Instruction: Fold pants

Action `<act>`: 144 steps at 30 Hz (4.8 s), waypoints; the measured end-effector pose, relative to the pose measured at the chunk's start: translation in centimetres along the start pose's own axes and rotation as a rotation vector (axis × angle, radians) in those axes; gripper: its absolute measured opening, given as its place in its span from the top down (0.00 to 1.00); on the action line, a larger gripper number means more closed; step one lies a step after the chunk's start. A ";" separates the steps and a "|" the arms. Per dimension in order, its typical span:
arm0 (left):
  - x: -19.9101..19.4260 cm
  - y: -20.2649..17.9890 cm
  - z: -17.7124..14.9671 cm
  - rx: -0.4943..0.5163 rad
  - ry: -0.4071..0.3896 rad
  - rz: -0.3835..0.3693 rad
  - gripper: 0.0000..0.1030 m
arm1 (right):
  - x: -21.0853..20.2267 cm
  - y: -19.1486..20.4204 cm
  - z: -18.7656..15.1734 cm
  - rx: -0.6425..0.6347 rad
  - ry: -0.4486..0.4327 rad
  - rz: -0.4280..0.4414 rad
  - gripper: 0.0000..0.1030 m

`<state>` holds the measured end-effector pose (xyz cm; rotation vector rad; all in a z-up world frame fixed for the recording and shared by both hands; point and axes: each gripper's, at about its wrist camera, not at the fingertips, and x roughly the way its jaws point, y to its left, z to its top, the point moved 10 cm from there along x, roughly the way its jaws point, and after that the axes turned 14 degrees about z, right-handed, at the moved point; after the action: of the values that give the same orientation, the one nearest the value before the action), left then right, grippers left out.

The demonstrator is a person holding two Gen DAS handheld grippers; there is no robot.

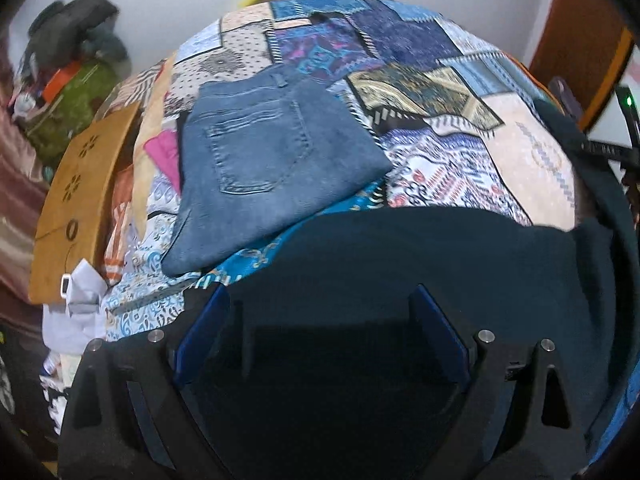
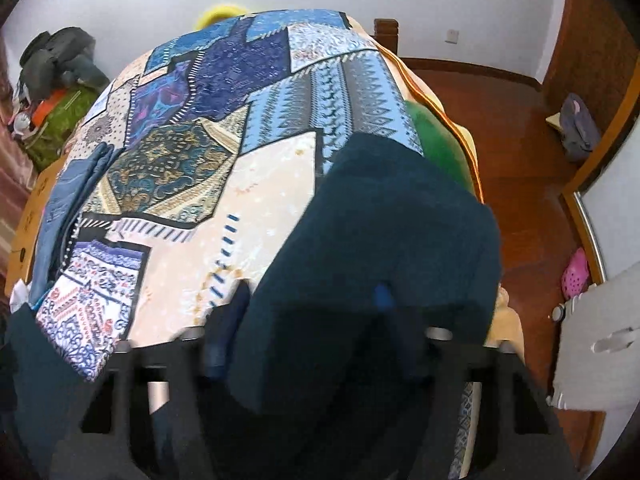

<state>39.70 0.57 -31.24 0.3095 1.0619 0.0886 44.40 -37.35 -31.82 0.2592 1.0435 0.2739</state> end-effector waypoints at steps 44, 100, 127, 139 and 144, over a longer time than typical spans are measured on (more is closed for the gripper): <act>-6.0 -12.0 -3.9 0.129 -0.008 -0.090 0.09 | -13.4 5.5 -11.9 -0.101 -0.097 0.166 0.34; 6.2 23.4 -11.9 -0.385 0.222 -0.039 0.17 | 2.3 32.3 -8.4 -0.490 0.120 0.370 0.30; 6.3 22.9 -10.4 -0.301 0.186 0.108 0.54 | 6.0 34.5 -9.2 -0.619 0.212 0.272 0.49; -1.5 22.2 -17.8 -0.403 0.183 0.063 0.14 | -0.5 31.4 -16.3 -0.576 0.188 0.325 0.41; -0.9 20.4 -21.0 -0.484 0.281 -0.014 0.14 | -2.1 30.2 -17.8 -0.543 0.163 0.332 0.36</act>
<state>22.57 24.17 -33.88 -0.1539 1.2810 0.3791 24.87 -8.36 -28.44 -0.0862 1.0434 0.8737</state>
